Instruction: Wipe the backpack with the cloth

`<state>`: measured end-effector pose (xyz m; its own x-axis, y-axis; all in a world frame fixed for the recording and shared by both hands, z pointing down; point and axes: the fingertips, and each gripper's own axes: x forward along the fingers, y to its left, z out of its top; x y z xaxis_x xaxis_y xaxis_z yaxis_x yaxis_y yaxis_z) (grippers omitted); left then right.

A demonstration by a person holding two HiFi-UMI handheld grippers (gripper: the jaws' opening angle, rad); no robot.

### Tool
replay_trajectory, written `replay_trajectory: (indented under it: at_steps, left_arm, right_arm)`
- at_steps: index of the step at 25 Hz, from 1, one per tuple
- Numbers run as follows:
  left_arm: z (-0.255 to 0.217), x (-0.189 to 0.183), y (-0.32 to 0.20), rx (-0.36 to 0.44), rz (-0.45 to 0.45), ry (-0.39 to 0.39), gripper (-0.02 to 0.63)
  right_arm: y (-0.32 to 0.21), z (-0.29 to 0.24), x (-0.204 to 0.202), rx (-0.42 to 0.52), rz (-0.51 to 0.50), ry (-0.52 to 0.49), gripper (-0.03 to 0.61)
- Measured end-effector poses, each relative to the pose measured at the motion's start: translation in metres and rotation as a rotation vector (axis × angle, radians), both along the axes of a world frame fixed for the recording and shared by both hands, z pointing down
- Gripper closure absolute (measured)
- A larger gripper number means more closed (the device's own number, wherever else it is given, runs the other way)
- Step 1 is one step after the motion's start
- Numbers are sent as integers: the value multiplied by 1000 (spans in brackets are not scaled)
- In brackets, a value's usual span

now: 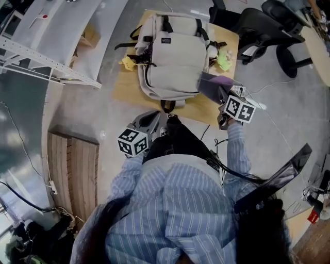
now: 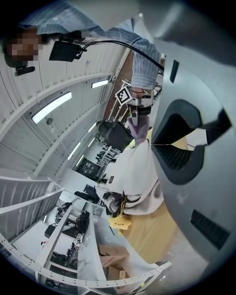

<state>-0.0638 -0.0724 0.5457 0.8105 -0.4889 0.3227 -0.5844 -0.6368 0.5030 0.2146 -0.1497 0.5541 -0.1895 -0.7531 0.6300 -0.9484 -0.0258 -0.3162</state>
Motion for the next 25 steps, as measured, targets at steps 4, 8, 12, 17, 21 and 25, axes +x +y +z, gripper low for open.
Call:
replay_trajectory:
  at_steps: [4, 8, 12, 17, 21, 25]
  left_arm:
    - [-1, 1, 6, 4, 1, 0, 607]
    - [-2, 0, 13, 11, -9, 0, 607]
    - [-2, -4, 20, 16, -30, 1, 607]
    - [-4, -12, 25, 25, -73, 7, 607]
    - [-9, -19, 30, 37, -110, 14, 607]
    - [-10, -30, 34, 39, -142, 18, 607]
  right_arm:
    - [5, -13, -9, 29, -45, 61, 537]
    - [-2, -53, -63, 134, -171, 23, 537]
    - [-11, -82, -144, 213, -345, -53, 537]
    - [-14, -73, -248, 206, -575, -104, 537]
    - [-8, -43, -304, 148, -718, -58, 537]
    - [0, -14, -315, 103, -792, 63, 537]
